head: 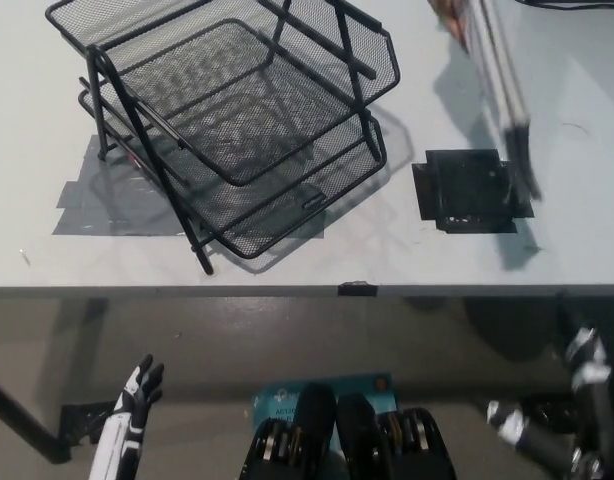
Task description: A person hands a notebook to the robot and the robot grabs it with its right hand and places it in the file tray kept in the centre of the desk infront of it.
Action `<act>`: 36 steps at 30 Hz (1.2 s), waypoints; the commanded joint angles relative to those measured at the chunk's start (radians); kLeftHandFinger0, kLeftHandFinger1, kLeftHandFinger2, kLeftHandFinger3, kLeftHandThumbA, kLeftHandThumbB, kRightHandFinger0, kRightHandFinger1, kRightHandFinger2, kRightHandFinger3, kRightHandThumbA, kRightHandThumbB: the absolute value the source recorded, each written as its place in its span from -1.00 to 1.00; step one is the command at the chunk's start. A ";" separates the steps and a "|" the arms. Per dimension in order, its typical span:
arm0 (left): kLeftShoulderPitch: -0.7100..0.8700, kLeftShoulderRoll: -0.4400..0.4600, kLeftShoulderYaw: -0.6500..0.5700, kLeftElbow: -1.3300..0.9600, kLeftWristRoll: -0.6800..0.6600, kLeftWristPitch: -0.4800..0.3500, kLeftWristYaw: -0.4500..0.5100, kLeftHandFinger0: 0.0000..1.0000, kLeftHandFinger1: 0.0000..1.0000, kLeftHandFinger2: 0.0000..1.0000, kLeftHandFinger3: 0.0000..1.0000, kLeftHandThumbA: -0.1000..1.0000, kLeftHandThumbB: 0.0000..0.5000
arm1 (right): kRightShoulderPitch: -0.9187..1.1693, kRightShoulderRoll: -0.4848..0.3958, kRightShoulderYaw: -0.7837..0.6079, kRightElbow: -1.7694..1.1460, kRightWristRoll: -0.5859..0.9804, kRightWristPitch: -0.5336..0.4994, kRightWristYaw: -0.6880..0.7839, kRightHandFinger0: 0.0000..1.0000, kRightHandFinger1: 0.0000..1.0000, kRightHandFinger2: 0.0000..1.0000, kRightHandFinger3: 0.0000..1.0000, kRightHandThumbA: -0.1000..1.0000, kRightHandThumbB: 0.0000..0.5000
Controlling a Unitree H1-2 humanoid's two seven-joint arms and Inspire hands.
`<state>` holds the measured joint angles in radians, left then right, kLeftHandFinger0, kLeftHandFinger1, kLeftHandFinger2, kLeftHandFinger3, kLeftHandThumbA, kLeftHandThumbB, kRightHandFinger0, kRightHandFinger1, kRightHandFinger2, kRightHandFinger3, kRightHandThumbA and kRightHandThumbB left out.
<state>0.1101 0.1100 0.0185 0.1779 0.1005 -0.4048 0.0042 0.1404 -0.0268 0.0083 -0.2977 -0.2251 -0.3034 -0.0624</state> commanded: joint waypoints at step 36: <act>-0.056 0.020 0.006 -0.039 0.010 -0.065 0.016 1.00 1.00 1.00 1.00 1.00 0.63 | -0.725 0.009 -0.034 0.602 -0.391 0.158 -0.277 1.00 1.00 1.00 1.00 0.96 0.32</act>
<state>0.0583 0.1133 0.0277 0.1747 0.1181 -0.4326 0.0178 -0.5002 -0.0015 -0.0233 0.2518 -0.6119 -0.1345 -0.2459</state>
